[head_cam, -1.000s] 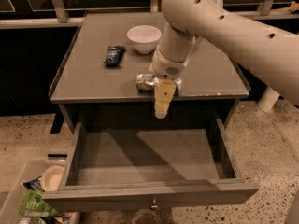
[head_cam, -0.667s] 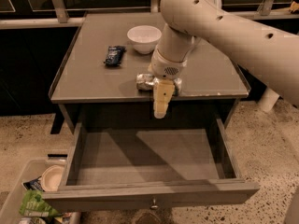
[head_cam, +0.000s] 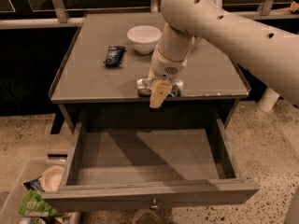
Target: Place redbull can into top drawer
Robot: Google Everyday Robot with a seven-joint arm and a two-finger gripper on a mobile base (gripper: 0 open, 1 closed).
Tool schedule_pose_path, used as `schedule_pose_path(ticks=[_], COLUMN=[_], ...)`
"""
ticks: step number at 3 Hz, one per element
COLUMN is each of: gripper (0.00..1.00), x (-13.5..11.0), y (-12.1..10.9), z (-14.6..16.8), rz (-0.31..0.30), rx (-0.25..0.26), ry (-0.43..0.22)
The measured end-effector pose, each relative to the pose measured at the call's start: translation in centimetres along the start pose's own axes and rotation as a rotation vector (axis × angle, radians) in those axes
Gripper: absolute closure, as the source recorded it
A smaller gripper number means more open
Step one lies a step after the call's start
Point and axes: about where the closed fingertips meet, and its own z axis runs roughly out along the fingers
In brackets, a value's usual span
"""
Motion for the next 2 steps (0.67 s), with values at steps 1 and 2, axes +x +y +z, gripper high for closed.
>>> schedule_pose_path(ticks=[1, 2], gripper=[0.64, 0.87], x=[0.00, 0.00], y=[0.00, 0.00], z=[0.00, 0.00], rz=[0.000, 0.000], rx=[0.000, 0.000], ry=[0.000, 0.000])
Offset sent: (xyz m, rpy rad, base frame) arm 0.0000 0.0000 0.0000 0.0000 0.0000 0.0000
